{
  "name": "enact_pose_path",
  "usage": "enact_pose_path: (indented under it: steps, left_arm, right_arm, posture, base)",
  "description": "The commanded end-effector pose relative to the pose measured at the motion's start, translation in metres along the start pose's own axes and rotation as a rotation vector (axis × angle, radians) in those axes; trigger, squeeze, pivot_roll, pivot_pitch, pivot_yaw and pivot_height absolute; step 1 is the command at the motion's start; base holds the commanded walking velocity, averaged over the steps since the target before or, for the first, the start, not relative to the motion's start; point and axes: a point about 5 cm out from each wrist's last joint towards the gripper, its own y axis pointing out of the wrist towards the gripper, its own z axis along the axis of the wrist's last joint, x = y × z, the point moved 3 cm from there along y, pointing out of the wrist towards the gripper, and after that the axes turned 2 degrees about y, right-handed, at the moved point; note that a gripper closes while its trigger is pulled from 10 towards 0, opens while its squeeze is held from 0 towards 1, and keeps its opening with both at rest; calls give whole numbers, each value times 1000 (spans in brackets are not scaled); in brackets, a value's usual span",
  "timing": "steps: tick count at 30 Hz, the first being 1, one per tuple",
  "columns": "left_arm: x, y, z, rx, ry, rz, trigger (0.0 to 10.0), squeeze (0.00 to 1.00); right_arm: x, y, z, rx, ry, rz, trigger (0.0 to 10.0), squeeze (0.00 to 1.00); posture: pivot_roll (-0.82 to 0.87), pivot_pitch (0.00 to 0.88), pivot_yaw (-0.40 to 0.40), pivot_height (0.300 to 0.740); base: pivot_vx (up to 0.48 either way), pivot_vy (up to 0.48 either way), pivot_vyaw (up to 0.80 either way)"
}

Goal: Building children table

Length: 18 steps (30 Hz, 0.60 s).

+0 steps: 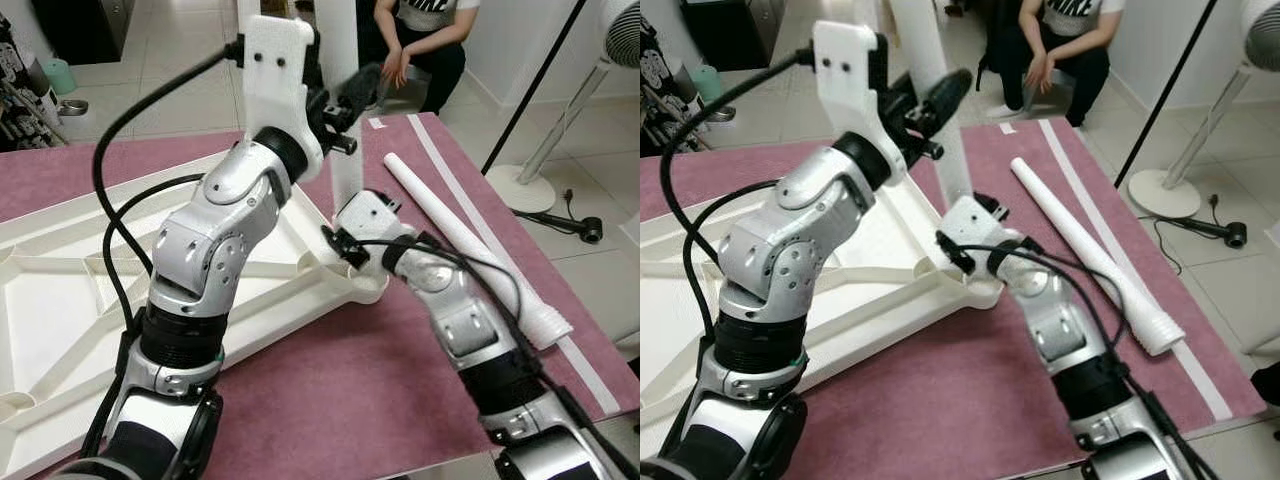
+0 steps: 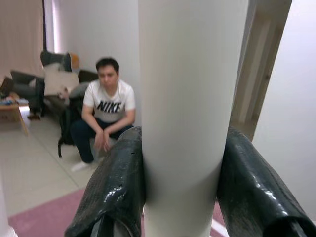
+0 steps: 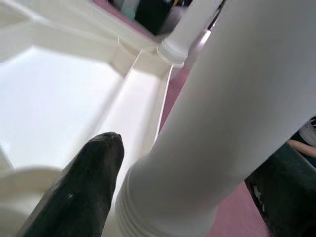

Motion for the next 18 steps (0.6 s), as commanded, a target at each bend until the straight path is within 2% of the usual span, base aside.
enact_pose_path:
  steps: [1,6,8,11,18]
  left_arm:
    - [16,1,15,72,8,-148,0,0]
    - [16,1,16,76,4,-150,0,0]
    - [19,0,16,80,3,-165,0,0]
    - [24,-2,10,61,11,-196,0,0]
    - [27,-4,5,46,3,-210,0,0]
  right_arm:
    - [-5,-1,15,74,102,33,10000,0]
    - [-3,-1,18,80,108,24,10000,0]
    - [-1,0,22,107,102,17,10000,0]
    - [4,2,41,203,90,1,10000,0]
    - [11,5,52,261,80,-40,10000,0]
  posture:
    - [22,0,26,740]
    - [23,0,27,740]
    - [23,0,27,740]
    - [25,0,27,740]
    - [31,0,25,740]
  base:
    - [0,0,0]
    - [0,0,0]
    - [0,0,0]
    - [0,0,0]
    - [0,0,0]
